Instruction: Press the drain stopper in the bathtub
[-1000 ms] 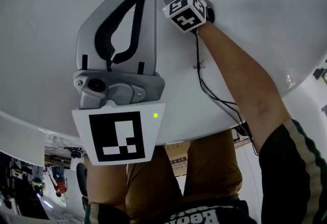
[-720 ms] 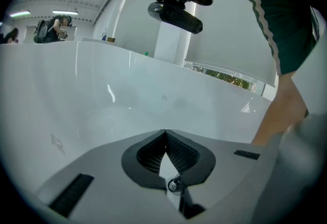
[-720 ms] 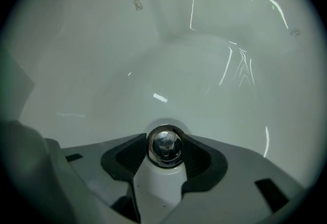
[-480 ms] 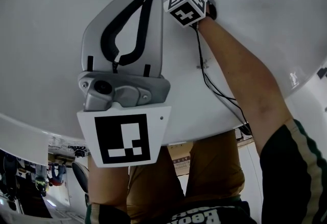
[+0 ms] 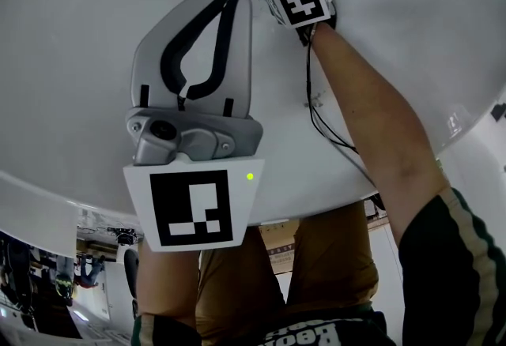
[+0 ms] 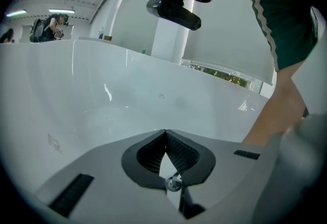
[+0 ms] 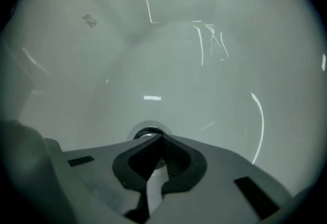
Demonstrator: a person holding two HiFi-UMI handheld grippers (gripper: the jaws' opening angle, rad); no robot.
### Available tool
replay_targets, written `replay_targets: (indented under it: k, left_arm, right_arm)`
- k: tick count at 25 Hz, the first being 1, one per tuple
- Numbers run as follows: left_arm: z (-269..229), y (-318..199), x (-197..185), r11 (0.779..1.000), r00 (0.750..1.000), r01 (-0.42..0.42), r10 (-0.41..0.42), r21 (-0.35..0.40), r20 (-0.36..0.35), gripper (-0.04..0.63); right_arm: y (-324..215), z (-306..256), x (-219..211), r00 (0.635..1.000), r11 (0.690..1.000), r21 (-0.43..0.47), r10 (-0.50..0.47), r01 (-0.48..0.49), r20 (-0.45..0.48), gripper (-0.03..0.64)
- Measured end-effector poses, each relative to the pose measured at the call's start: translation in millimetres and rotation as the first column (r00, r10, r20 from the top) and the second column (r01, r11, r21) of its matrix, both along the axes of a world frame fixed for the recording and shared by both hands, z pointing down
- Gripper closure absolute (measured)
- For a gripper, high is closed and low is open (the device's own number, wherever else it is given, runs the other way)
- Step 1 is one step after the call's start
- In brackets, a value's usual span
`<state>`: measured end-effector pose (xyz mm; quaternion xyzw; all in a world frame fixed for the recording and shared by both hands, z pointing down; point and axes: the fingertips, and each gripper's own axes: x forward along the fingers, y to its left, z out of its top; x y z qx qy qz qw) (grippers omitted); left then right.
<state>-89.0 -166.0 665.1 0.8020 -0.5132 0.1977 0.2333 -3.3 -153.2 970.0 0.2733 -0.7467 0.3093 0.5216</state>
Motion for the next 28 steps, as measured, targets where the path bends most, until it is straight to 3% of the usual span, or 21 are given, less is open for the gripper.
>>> replay_targets:
  k: [3,13,18,24,28]
  left_arm:
    - [0.4,0.9,0.8,1.000,1.000,-0.011,0.011,0.000,0.003,0.587]
    - [5.0,2.8,1.6,1.000,1.000,-0.019,0.019,0.001,-0.005,0.586]
    - [9.9,9.3,6.4,0.997,0.998,-0.052,0.051,-0.050,-0.034,0.587]
    - [19.8,22.5,9.6,0.988,0.994,-0.107,0.106,-0.112,-0.016,0.587]
    - [4.5,18.0,11.3,0.986,0.991,-0.134,0.136,-0.095,0.010,0.588]
  right_arm:
    - [9.6,-1.1,-3.5,0.998,0.998,-0.002,-0.061,0.061,0.025,0.606]
    - [17.6,-15.2,-10.5,0.995,0.997,0.030,-0.074,0.072,0.061,0.605]
    - [13.3,-47.1,-18.4,0.989,0.991,0.065,-0.119,0.113,0.085,0.606]
    - [7.1,-93.4,-24.6,0.983,0.986,0.108,-0.139,0.126,0.120,0.606]
    - [6.4,-128.6,-25.8,0.980,0.991,0.102,-0.098,0.081,0.176,0.606]
